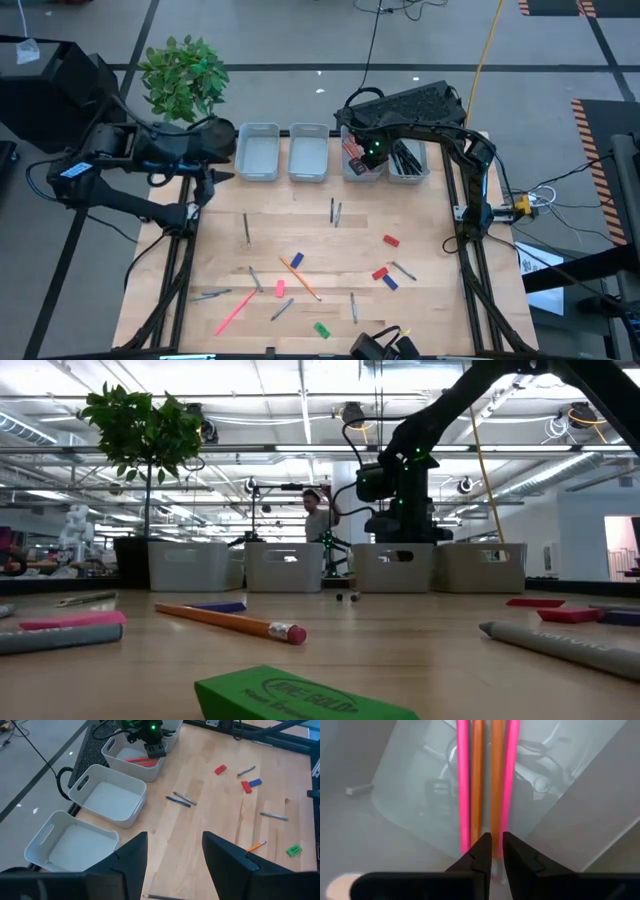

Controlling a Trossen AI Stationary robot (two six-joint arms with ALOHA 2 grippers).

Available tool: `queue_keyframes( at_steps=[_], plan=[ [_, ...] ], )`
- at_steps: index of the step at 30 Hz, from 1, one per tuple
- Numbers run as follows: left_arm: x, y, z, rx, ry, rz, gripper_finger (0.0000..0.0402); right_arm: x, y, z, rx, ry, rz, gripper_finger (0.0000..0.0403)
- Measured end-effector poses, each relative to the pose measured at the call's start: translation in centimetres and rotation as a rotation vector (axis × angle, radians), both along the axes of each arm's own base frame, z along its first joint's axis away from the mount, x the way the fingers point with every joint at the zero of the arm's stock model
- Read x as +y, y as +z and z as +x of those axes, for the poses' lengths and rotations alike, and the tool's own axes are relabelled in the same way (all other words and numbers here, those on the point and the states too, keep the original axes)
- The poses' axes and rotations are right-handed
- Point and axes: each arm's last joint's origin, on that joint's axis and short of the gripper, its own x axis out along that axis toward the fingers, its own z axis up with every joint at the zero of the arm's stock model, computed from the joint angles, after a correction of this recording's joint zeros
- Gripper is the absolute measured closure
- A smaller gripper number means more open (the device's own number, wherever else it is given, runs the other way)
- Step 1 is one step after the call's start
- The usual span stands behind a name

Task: Sort crayons/erasers/pens/pencils in bins
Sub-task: Put the orange pencil into the middle right gray bin, then put the black pencil into the middle right gray bin

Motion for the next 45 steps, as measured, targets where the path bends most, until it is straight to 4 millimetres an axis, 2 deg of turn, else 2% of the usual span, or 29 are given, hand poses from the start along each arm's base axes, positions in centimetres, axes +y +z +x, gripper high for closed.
queue_keyframes(
  at_steps=[7, 10, 15, 21, 26, 31, 38, 42, 45],
  plan=[
    [0.0, -0.3, 0.9, 0.021, 0.007, -0.008, 0.0211, -0.2, -0.2, 0.2, -0.031, 0.005, -0.026, 0.0355],
    [0.0, -0.3, 0.8, 0.022, 0.017, -0.020, 0.0211, 0.0, 0.7, 0.2, -0.057, 0.028, -0.048, 0.0341],
    [0.0, -0.9, 0.2, 0.090, 0.067, -0.070, 0.0211, 0.9, 4.9, 0.2, -0.190, 0.082, -0.163, 0.0322],
    [0.0, -2.3, 0.3, 0.145, 0.199, -0.185, 0.0211, 3.8, 12.3, 0.8, -0.477, 0.231, -0.433, 0.0319],
    [0.0, -5.5, 1.0, 0.237, 0.337, -0.290, 0.0211, 6.6, 17.5, 1.0, -0.723, 0.374, -0.645, 0.0319],
    [0.1, -9.9, 2.3, 0.336, 0.503, -0.380, 0.0211, 8.3, 20.3, 0.7, -0.849, 0.459, -0.772, 0.0319],
    [0.0, -16.0, 3.9, 0.333, 0.715, -0.543, 0.0211, 8.6, 20.0, 0.4, -0.819, 0.449, -0.729, 0.0319],
    [0.0, -18.9, 4.3, 0.330, 0.831, -0.596, 0.0211, 8.6, 20.0, 0.3, -0.813, 0.456, -0.729, 0.0319],
    [0.0, -20.7, 4.6, 0.393, 0.898, -0.614, 0.0211, 8.6, 20.2, 0.4, -0.823, 0.462, -0.744, 0.0319]
  ],
)
